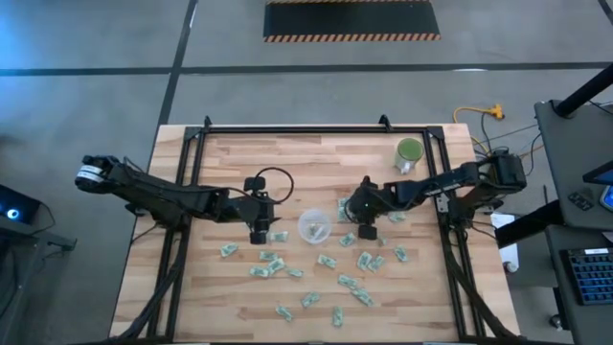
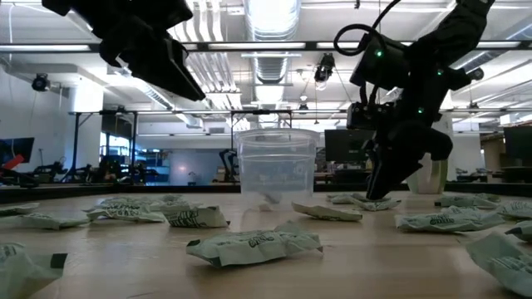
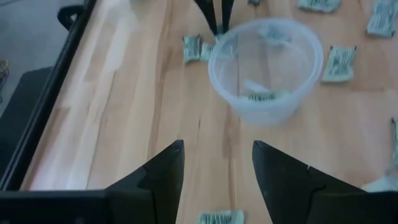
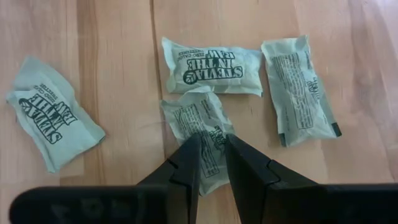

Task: Pick and place Stevia / Truvia into bins
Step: Put the light green stevia packet into the transparent container

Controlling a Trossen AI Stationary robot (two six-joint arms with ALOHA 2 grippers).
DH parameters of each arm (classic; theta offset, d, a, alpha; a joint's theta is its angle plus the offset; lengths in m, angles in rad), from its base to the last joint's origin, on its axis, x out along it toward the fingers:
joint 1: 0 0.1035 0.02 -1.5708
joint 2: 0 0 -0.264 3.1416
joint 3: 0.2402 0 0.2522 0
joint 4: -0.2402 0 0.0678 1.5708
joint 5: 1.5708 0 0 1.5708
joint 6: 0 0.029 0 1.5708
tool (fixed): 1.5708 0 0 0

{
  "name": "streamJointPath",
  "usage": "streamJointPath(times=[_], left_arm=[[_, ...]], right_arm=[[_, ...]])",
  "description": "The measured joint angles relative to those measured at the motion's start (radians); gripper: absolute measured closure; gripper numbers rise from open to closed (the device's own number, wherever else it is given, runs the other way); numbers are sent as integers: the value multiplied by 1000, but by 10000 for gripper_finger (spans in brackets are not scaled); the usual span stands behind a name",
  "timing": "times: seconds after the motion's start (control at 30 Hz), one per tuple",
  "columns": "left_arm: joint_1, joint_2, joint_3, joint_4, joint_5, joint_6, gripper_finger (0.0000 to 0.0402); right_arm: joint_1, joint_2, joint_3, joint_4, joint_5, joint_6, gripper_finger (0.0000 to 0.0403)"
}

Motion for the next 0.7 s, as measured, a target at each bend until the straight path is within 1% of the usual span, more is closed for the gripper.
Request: streamJointPath(times=[0.1,0.27,0.5,0.63,0.7], left_arm=[[0,0,-1,-5,0,0,228],[0,1,-1,-3,0,0,228],[0,1,-1,-38,-8,0,228],[0,1,-1,-101,-64,-19,228],[1,1,-2,-135,-90,-37,228]], right_arm=[[0,-12,-1,-6,-11,1,349],[10,-49,-7,-30,-32,0,388],[45,-118,-10,-34,-31,1,394],[81,-187,-10,-25,-25,1,394],[100,-223,-9,9,-21,1,394]])
